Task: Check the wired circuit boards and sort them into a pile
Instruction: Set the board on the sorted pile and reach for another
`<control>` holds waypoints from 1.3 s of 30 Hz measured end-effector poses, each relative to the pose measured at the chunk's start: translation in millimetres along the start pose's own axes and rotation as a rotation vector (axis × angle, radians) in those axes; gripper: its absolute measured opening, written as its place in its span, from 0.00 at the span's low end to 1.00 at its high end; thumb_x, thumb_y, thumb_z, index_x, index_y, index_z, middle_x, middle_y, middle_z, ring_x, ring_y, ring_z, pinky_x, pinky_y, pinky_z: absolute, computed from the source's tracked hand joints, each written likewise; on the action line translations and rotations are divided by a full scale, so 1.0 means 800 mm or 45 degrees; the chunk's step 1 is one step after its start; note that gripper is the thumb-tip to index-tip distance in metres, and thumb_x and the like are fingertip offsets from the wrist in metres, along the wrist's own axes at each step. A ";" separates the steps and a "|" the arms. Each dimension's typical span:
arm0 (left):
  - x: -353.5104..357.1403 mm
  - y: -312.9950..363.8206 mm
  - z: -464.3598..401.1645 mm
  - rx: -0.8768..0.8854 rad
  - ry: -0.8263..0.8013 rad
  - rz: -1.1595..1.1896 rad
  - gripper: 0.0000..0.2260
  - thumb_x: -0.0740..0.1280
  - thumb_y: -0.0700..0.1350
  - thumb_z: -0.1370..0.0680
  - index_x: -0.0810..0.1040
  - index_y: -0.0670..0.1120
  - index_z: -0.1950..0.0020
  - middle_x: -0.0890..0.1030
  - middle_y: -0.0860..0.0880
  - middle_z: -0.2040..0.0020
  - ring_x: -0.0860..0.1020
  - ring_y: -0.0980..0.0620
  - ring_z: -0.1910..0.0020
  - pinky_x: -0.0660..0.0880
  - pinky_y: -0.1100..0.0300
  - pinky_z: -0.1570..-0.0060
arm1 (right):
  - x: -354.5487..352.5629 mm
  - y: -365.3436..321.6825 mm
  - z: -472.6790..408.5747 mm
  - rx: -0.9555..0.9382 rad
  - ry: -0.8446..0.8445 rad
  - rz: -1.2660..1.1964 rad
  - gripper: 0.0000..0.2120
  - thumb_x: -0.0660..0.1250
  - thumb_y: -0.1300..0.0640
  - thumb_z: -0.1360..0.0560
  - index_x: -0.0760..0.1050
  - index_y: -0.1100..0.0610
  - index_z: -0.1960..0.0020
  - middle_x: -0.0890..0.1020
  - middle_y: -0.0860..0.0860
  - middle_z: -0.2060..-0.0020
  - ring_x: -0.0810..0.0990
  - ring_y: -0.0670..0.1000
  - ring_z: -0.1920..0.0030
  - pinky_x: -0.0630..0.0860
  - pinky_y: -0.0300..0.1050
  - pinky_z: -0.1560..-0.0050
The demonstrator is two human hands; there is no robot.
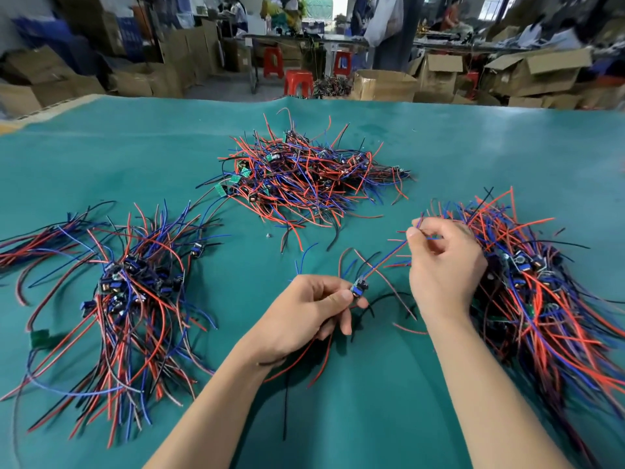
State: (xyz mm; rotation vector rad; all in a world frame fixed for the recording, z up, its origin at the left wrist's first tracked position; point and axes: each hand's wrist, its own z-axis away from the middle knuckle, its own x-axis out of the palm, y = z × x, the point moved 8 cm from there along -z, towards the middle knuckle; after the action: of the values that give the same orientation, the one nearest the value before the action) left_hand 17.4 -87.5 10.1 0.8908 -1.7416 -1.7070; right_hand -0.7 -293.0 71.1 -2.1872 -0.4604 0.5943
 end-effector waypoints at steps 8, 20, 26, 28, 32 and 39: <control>-0.005 0.004 0.003 0.017 0.066 0.025 0.10 0.62 0.43 0.16 0.82 0.42 0.50 0.83 0.45 0.64 0.66 0.54 0.75 0.63 0.66 0.73 | -0.018 0.033 -0.008 0.306 0.237 -0.520 0.06 0.66 0.58 0.21 0.78 0.49 0.55 0.84 0.49 0.67 0.81 0.49 0.74 0.76 0.43 0.73; -0.038 -0.004 0.003 -0.010 0.504 0.326 0.10 0.67 0.43 0.19 0.82 0.43 0.59 0.81 0.45 0.66 0.71 0.56 0.76 0.63 0.67 0.78 | 0.089 -0.026 0.077 0.436 -0.764 -0.498 0.18 0.71 0.39 0.30 0.84 0.55 0.58 0.86 0.52 0.66 0.82 0.48 0.65 0.74 0.43 0.65; -0.030 -0.005 0.002 -0.075 0.413 0.312 0.13 0.68 0.46 0.20 0.81 0.38 0.59 0.78 0.44 0.70 0.69 0.54 0.79 0.61 0.66 0.80 | 0.086 -0.038 0.072 0.366 -0.845 -0.630 0.02 0.76 0.60 0.25 0.86 0.54 0.56 0.86 0.50 0.65 0.81 0.46 0.66 0.74 0.36 0.66; -0.024 -0.004 0.001 -0.089 0.343 0.274 0.11 0.66 0.44 0.19 0.82 0.38 0.57 0.79 0.44 0.70 0.69 0.54 0.80 0.59 0.68 0.81 | 0.078 -0.033 0.061 0.351 -0.722 -0.630 0.06 0.75 0.62 0.25 0.85 0.53 0.58 0.85 0.49 0.65 0.78 0.45 0.68 0.74 0.35 0.66; -0.009 0.005 0.003 -0.093 0.167 0.124 0.11 0.64 0.43 0.18 0.82 0.41 0.55 0.79 0.45 0.72 0.71 0.54 0.80 0.58 0.66 0.81 | 0.047 -0.014 0.028 0.358 -0.373 -0.675 0.08 0.74 0.63 0.24 0.84 0.52 0.59 0.84 0.44 0.67 0.76 0.41 0.69 0.74 0.33 0.68; 0.000 0.013 0.008 -0.134 0.092 -0.025 0.11 0.61 0.39 0.19 0.83 0.42 0.54 0.76 0.46 0.76 0.67 0.53 0.82 0.62 0.66 0.80 | -0.029 -0.051 -0.020 0.235 0.061 -0.843 0.03 0.72 0.58 0.23 0.82 0.51 0.55 0.81 0.43 0.70 0.75 0.44 0.70 0.73 0.36 0.66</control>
State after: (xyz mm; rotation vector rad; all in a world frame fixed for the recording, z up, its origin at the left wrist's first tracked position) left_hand 11.6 -83.3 20.1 0.9140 -1.5861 -1.7397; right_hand -15.9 -289.5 118.3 -1.7246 -1.0032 0.2068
